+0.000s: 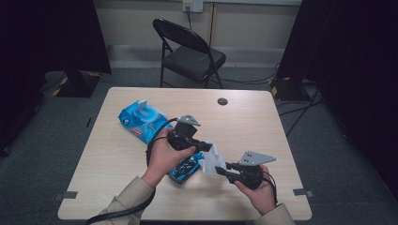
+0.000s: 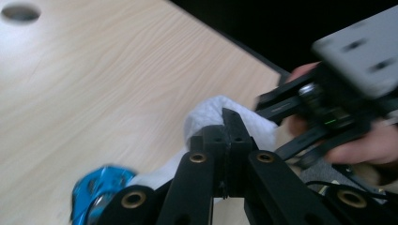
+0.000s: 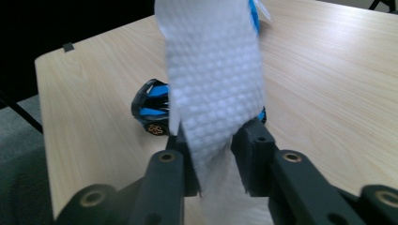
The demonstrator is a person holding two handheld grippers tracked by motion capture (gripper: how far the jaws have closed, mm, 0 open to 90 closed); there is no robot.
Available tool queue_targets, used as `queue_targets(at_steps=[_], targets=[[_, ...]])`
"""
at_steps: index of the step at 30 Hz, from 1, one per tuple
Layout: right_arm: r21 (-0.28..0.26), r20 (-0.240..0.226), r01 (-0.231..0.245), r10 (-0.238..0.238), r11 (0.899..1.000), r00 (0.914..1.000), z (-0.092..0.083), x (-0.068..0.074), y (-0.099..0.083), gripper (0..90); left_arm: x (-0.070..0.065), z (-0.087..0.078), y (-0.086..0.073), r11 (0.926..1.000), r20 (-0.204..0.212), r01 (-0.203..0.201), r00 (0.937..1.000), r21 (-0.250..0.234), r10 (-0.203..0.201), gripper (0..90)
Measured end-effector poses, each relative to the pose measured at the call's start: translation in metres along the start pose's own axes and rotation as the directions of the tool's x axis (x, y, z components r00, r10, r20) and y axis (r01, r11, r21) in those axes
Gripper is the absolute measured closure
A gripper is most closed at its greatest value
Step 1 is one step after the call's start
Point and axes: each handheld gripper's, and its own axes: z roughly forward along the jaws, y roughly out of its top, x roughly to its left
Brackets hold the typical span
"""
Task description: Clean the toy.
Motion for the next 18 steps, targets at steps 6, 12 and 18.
queue_targets(at_steps=[6, 12, 18], targets=[[-0.023, -0.048, -0.030, 0.028, 0.999, 0.9984, -0.009, 0.002, 0.006, 82.3, 0.025, 0.022, -0.029, 0.9941, -0.083, 0.051, 0.9956, 0.096, -0.043, 90.0], [-0.039, -0.050, -0.095, 0.093, 0.995, 0.9944, -0.017, -0.005, 0.003, 85.0, 0.020, 0.054, -0.043, 0.9781, -0.090, 0.012, 0.9959, 0.208, 0.007, 90.0], [-0.029, -0.035, -0.118, 0.117, 0.993, 0.9926, -0.022, -0.013, -0.003, 86.6, 0.007, 0.078, -0.051, 0.9650, -0.046, -0.027, 0.9981, 0.261, 0.041, 90.0]])
